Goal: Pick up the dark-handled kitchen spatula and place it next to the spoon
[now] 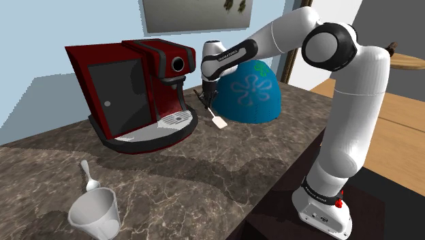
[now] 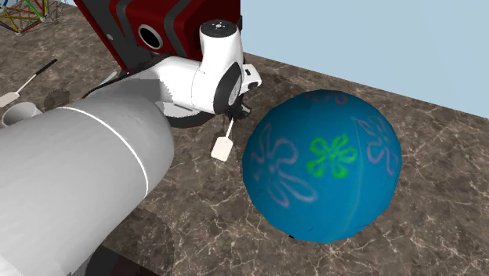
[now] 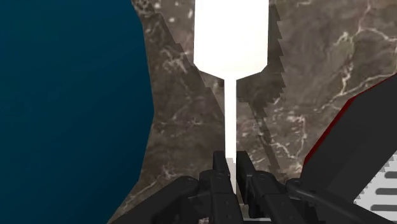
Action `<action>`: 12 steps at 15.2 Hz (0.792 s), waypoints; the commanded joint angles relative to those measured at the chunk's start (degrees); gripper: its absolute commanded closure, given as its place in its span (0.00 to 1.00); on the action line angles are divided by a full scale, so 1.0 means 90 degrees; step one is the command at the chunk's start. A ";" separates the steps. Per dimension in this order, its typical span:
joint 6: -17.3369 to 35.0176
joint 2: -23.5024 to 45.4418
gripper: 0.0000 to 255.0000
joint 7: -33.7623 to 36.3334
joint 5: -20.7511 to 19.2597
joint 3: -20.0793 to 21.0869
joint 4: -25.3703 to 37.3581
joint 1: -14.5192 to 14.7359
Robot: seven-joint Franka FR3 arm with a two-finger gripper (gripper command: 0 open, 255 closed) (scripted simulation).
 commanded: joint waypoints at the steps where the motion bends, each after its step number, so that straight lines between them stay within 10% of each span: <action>1: -0.0165 -0.0065 1.00 -0.0006 0.0005 0.0001 0.0099 -0.0002; 12: -0.0331 -0.0686 1.00 0.0830 -0.0076 0.0324 -0.0366 0.0471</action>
